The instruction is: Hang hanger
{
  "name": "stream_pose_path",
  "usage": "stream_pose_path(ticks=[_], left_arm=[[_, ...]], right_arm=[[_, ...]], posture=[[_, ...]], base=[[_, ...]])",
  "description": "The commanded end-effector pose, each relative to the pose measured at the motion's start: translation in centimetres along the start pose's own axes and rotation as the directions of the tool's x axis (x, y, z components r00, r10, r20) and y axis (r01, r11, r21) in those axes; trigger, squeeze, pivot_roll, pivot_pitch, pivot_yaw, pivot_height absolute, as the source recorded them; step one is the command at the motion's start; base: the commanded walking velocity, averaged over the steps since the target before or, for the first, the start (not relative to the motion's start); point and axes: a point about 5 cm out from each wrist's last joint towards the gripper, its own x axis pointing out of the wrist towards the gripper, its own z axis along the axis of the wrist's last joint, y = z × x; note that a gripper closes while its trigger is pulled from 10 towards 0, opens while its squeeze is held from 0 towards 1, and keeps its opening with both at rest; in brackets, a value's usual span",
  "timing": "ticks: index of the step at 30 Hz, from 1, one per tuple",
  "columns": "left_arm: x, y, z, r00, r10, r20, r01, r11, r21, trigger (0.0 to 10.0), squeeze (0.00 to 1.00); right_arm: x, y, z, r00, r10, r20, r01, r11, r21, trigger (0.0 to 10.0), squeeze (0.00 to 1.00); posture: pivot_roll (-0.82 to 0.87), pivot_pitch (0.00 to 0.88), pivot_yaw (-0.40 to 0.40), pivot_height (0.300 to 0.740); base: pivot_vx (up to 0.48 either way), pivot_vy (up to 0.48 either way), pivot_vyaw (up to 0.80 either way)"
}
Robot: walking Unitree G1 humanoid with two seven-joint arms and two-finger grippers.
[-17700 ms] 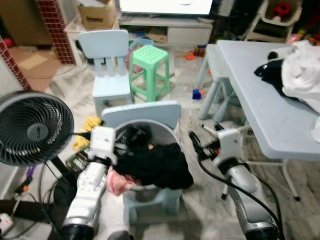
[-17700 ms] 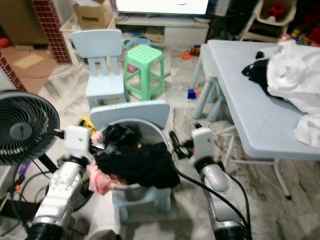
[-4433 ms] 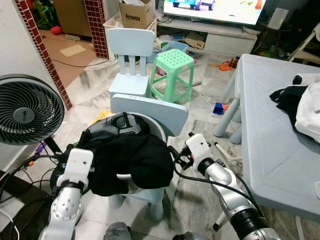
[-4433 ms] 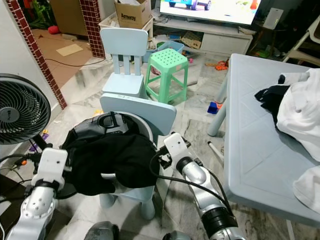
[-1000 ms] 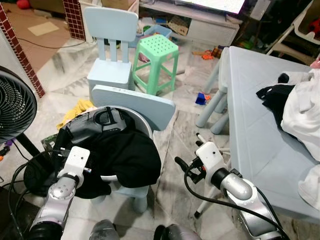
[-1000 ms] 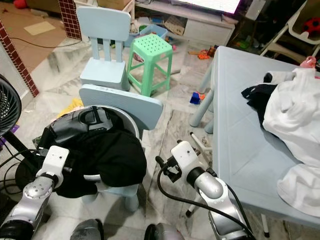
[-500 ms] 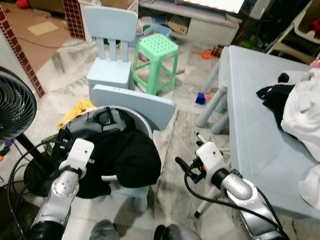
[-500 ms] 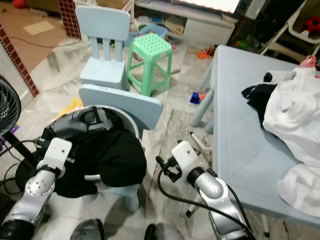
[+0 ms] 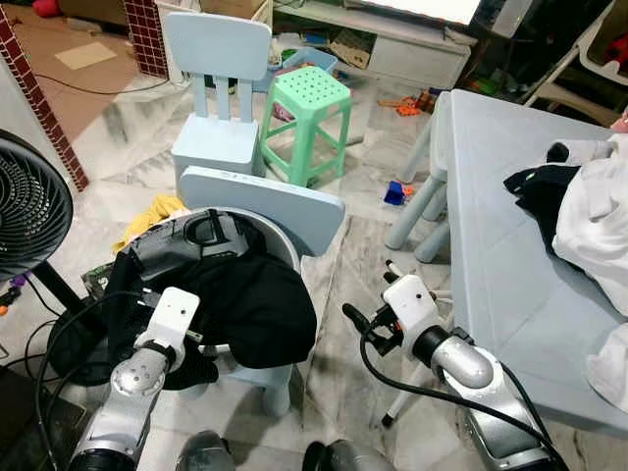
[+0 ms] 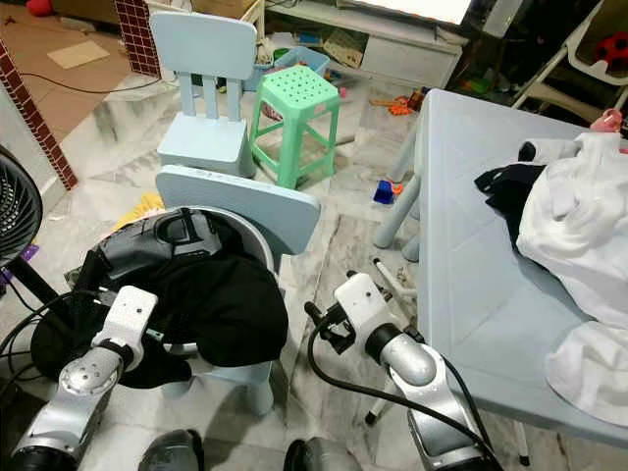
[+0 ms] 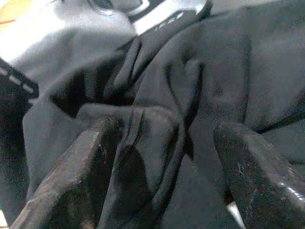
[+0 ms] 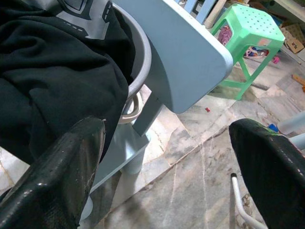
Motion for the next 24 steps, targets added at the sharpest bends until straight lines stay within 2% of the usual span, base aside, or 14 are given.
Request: stream_pose_path(ticks=[1,7,8,9,10,11,24], left_arm=[[0.3,0.0,-0.5,0.999,-0.014,-0.034,0.014,1.0,-0.013,10.0,0.0],[0.6,0.1,-1.5,0.996,-0.025,-0.086,0.024,1.0,-0.017,10.0,0.0],[0.6,0.1,-1.8,0.995,-0.028,-0.092,0.026,0.999,-0.019,9.2,0.0],[0.6,0.1,-1.8,0.995,-0.028,-0.092,0.026,0.999,-0.019,9.2,0.0],[0.8,0.1,-2.0,0.995,-0.028,-0.099,0.027,1.0,-0.014,6.8,0.0],[0.9,0.1,-2.0,0.995,-0.03,-0.094,0.029,0.999,-0.017,0.0,0.0],[1.6,1.2,-1.6,0.998,0.027,-0.064,-0.026,1.0,0.007,0.0,0.0]], right_arm=[[-0.3,-0.4,-0.3,1.0,-0.017,-0.011,0.017,1.0,-0.005,10.0,0.0],[-0.3,-0.6,-0.4,1.0,-0.022,-0.013,0.022,1.0,-0.009,10.0,0.0],[-0.3,-0.6,-0.3,1.0,-0.021,-0.012,0.021,1.0,-0.009,10.0,0.0],[-0.3,-0.6,-0.3,1.0,-0.021,-0.012,0.021,1.0,-0.009,10.0,0.0],[-0.3,-0.5,-0.3,1.0,-0.02,-0.011,0.019,1.0,-0.009,10.0,0.0],[-0.3,-0.5,-0.3,1.0,-0.019,-0.011,0.019,1.0,-0.01,10.0,0.0],[-0.6,-0.6,-0.5,0.999,-0.026,-0.02,0.025,1.0,-0.014,10.0,0.0]], posture=[[0.0,0.088,-0.126,0.74],[-0.01,0.083,-0.126,0.74],[-0.01,0.083,-0.126,0.74],[-0.01,0.083,-0.126,0.74],[-0.01,0.08,-0.127,0.74],[-0.01,0.08,-0.127,0.74],[-0.02,0.079,-0.127,0.74]], base=[[0.0,0.0,0.0],[0.0,0.0,0.0],[0.0,0.0,0.0],[0.0,0.0,0.0],[0.0,0.0,0.0],[0.0,0.0,0.0],[0.0,0.0,0.0]])
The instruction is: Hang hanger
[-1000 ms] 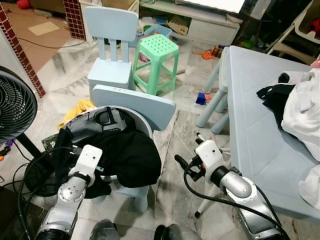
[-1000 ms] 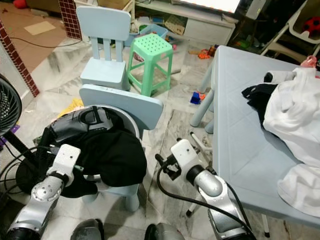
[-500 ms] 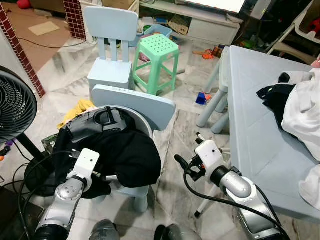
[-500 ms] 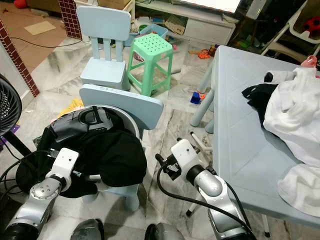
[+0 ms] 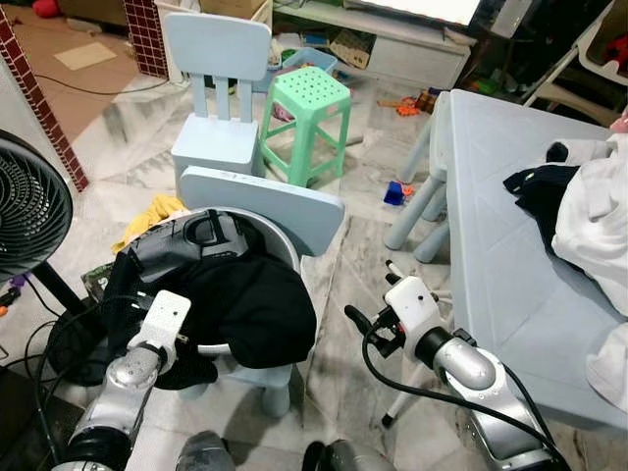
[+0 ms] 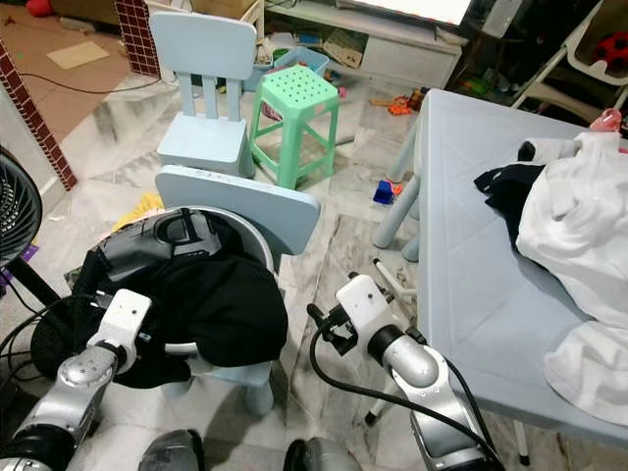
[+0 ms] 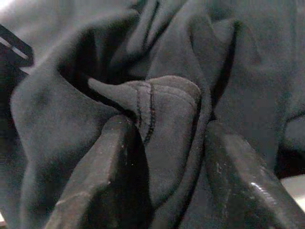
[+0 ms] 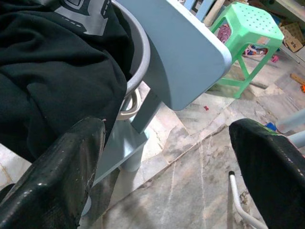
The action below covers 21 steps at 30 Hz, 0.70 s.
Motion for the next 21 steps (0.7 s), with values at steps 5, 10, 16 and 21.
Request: stream_pose_path(ticks=[5,10,16,21], left_arm=[[0.08,-0.03,-0.27,1.0,0.016,0.004,-0.016,1.0,0.019,0.0,0.0],[0.03,0.07,-0.47,1.0,0.028,0.004,-0.028,0.999,0.02,0.0,0.0],[0.1,0.15,-0.53,0.999,0.04,0.005,-0.04,0.999,0.022,0.0,0.0],[0.07,0.35,-0.29,0.996,0.088,0.029,-0.089,0.996,0.01,0.0,0.0]], right_arm=[[-0.34,-0.46,-0.33,1.0,-0.019,-0.011,0.019,1.0,-0.008,10.0,0.0],[-0.18,-0.38,-0.3,1.0,-0.021,-0.009,0.021,1.0,-0.007,10.0,0.0],[-0.09,-0.34,-0.3,1.0,-0.018,-0.007,0.018,1.0,-0.009,10.0,0.0],[0.15,-0.56,-0.14,1.0,-0.022,-0.001,0.022,1.0,-0.012,10.0,0.0]], posture=[[-0.02,0.079,-0.13,0.74],[-0.01,0.075,-0.128,0.74],[-0.01,0.072,-0.132,0.74],[-0.01,0.069,-0.131,0.74]], base=[[0.0,0.0,0.0],[0.0,0.0,0.0],[0.0,0.0,0.0],[0.0,0.0,0.0]])
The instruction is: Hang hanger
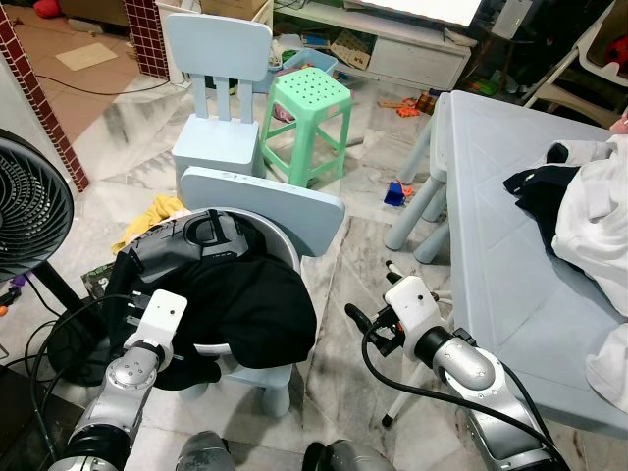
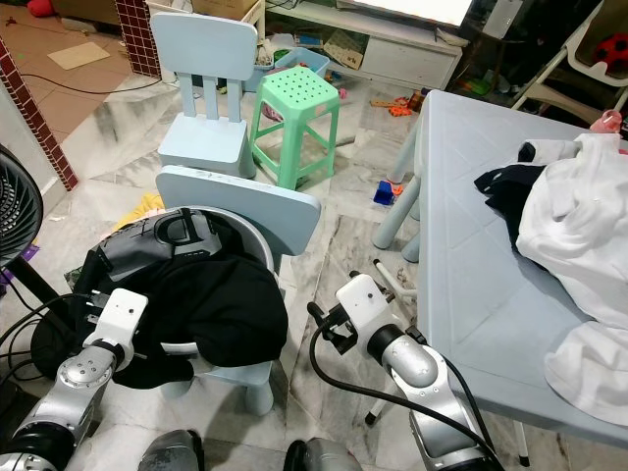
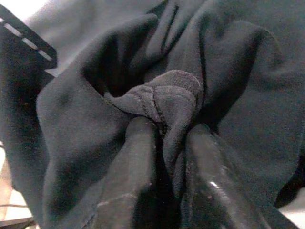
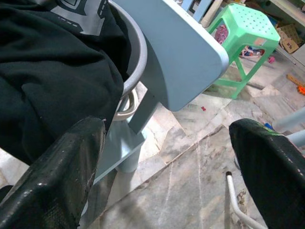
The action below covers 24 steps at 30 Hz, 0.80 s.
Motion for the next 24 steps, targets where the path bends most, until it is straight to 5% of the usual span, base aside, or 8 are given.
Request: stream_pose_path(ticks=[1,8,10,16,19,20,23,24], left_arm=[[0.0,0.1,0.3,0.999,0.029,0.021,-0.029,1.0,-0.011,0.0,0.0],[-0.4,1.6,3.4,0.957,0.218,0.192,-0.201,0.974,-0.105,0.0,0.0],[-1.1,1.5,5.5,0.914,0.274,0.299,-0.25,0.961,-0.115,0.0,0.0],[-2.3,0.2,6.9,0.892,0.27,0.363,-0.244,0.963,-0.117,0.0,0.0],[-3.5,-1.6,6.8,0.901,0.209,0.38,-0.208,0.977,-0.044,0.0,0.0],[-3.9,-2.2,6.4,0.91,0.192,0.368,-0.196,0.98,-0.025,2.0,0.0],[-4.7,-3.0,5.1,0.932,0.17,0.32,-0.183,0.983,0.011,3.3,0.0],[-5.3,-3.5,4.0,0.956,0.149,0.253,-0.162,0.986,0.03,4.7,0.0]], right_arm=[[0.0,-0.5,-0.1,1.0,-0.012,-0.005,0.012,1.0,-0.006,10.0,0.0],[0.1,-0.3,-0.1,1.0,-0.012,0.001,0.012,1.0,-0.006,10.0,0.0],[0.2,-0.4,0.0,1.0,-0.013,0.003,0.013,1.0,-0.006,10.0,0.0],[0.3,-0.5,0.0,1.0,-0.018,0.006,0.018,1.0,-0.006,10.0,0.0],[0.4,-0.4,0.0,1.0,-0.02,0.007,0.02,1.0,-0.006,10.0,0.0],[0.4,-0.4,0.0,1.0,-0.019,0.007,0.019,1.0,-0.006,10.0,0.0],[0.5,-0.4,-0.1,1.0,-0.018,0.008,0.018,1.0,-0.006,10.0,0.0],[0.5,-0.4,-0.1,1.0,-0.016,0.01,0.016,1.0,-0.007,10.0,0.0]], posture=[[-0.01,0.069,-0.13,0.74],[0.0,0.066,-0.131,0.74],[0.0,0.064,-0.132,0.74],[0.01,0.063,-0.129,0.74],[0.01,0.063,-0.126,0.74],[0.02,0.063,-0.124,0.74],[0.02,0.063,-0.124,0.74],[0.02,0.063,-0.124,0.74]], base=[[0.0,0.0,0.0],[0.0,0.0,0.0],[0.0,0.0,0.0],[0.0,0.0,0.0],[0.0,0.0,0.0],[0.0,0.0,0.0],[0.0,0.0,0.0],[0.0,0.0,0.0]])
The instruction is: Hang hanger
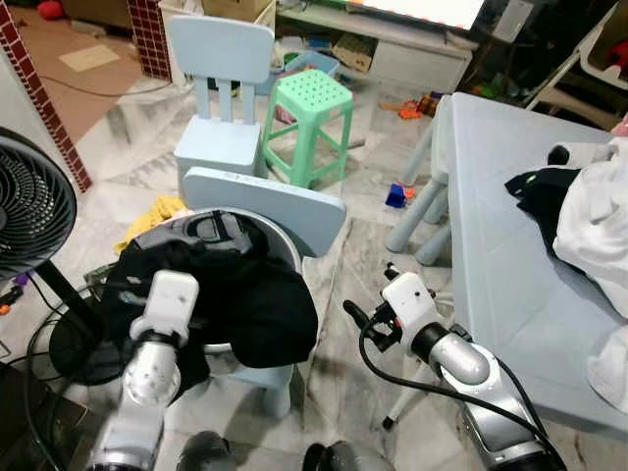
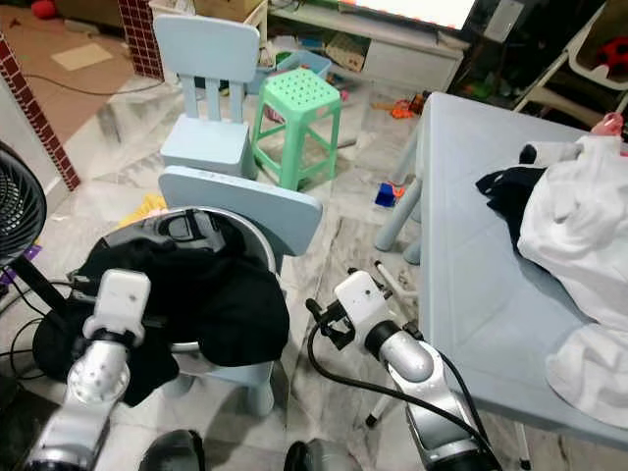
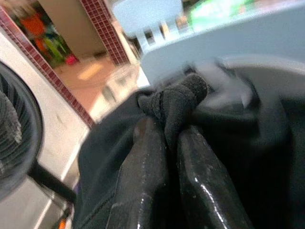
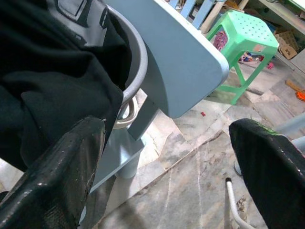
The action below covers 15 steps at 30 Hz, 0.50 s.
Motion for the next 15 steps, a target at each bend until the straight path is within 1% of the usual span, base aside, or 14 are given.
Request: stream_pose_path(ticks=[1,2,4,5,6,7,8,9,10,11,12,14,15], left_arm=[[-0.8,-0.5,-0.3,0.997,-0.044,-0.065,0.045,0.999,0.005,6.0,0.0],[-1.0,-0.5,-0.4,0.995,-0.055,-0.084,0.055,0.998,-0.007,6.0,0.0],[-1.0,-0.5,-0.4,0.995,-0.055,-0.084,0.055,0.998,-0.007,6.0,0.0],[-1.3,-0.5,-0.3,0.992,-0.072,-0.105,0.071,0.997,-0.017,4.7,0.0],[-1.6,-0.7,-0.2,0.988,-0.104,-0.119,0.101,0.995,-0.027,4.5,0.0],[-1.6,-0.7,-0.2,0.988,-0.104,-0.119,0.101,0.995,-0.027,4.5,0.0],[-2.1,-0.9,-0.1,0.982,-0.133,-0.131,0.131,0.991,-0.024,4.7,0.0],[-2.1,-0.9,-0.1,0.982,-0.133,-0.131,0.131,0.991,-0.024,4.7,0.0],[-2.7,-1.1,-0.1,0.975,-0.169,-0.145,0.168,0.986,-0.015,9.3,0.0],[-3.3,-1.4,-0.6,0.964,-0.203,-0.173,0.205,0.979,-0.005,10.0,0.0],[-3.8,-1.6,-1.3,0.951,-0.231,-0.205,0.236,0.972,0.002,10.0,0.0],[-3.8,-1.6,-1.3,0.951,-0.231,-0.205,0.236,0.972,0.002,10.0,0.0],[-4.2,-1.8,-2.0,0.938,-0.255,-0.233,0.258,0.966,-0.018,10.0,0.06]], right_arm=[[-0.1,-0.4,-0.3,1.0,-0.012,-0.005,0.012,1.0,-0.008,10.0,0.0],[-0.1,-0.4,-0.3,1.0,-0.012,-0.005,0.012,1.0,-0.008,10.0,0.0],[-0.1,-0.4,-0.3,1.0,-0.012,-0.005,0.012,1.0,-0.008,10.0,0.0],[-0.1,-0.4,-0.3,1.0,-0.012,-0.005,0.012,1.0,-0.009,10.0,0.0],[-0.1,-0.4,-0.3,1.0,-0.011,-0.006,0.011,1.0,-0.011,10.0,0.0],[-0.1,-0.4,-0.3,1.0,-0.011,-0.006,0.011,1.0,-0.011,10.0,0.0],[0.0,-0.5,-0.3,1.0,-0.01,-0.006,0.01,1.0,-0.013,10.0,0.0],[0.0,-0.5,-0.3,1.0,-0.01,-0.006,0.01,1.0,-0.013,10.0,0.0],[0.0,-0.5,-0.3,1.0,-0.01,-0.005,0.01,1.0,-0.014,10.0,0.0],[0.1,-0.5,-0.2,1.0,-0.011,-0.004,0.011,1.0,-0.015,10.0,0.0],[0.2,-0.6,-0.2,1.0,-0.011,-0.003,0.011,1.0,-0.015,10.0,0.0],[0.2,-0.6,-0.2,1.0,-0.011,-0.003,0.011,1.0,-0.015,10.0,0.0],[0.3,-0.5,-0.2,1.0,-0.01,-0.002,0.01,1.0,-0.014,10.0,0.0]], posture=[[0.03,0.065,-0.125,0.74],[0.03,0.065,-0.125,0.74],[0.03,0.065,-0.125,0.74],[0.03,0.066,-0.127,0.74],[0.03,0.067,-0.127,0.74],[0.03,0.067,-0.127,0.74],[0.04,0.067,-0.125,0.74],[0.04,0.067,-0.125,0.74],[0.04,0.067,-0.125,0.74],[0.04,0.068,-0.124,0.74],[0.04,0.068,-0.124,0.74],[0.04,0.068,-0.124,0.74],[0.04,0.068,-0.124,0.74]], base=[[0.0,0.0,0.0],[0.0,0.0,0.0],[0.0,0.0,0.0],[0.0,0.0,0.0],[0.0,0.0,0.0],[0.0,0.0,0.0],[0.0,0.0,0.0],[0.0,0.0,0.0],[0.0,0.0,0.0],[0.0,0.0,0.0],[0.0,0.0,0.0],[0.0,0.0,0.0],[0.0,0.0,0.0]])
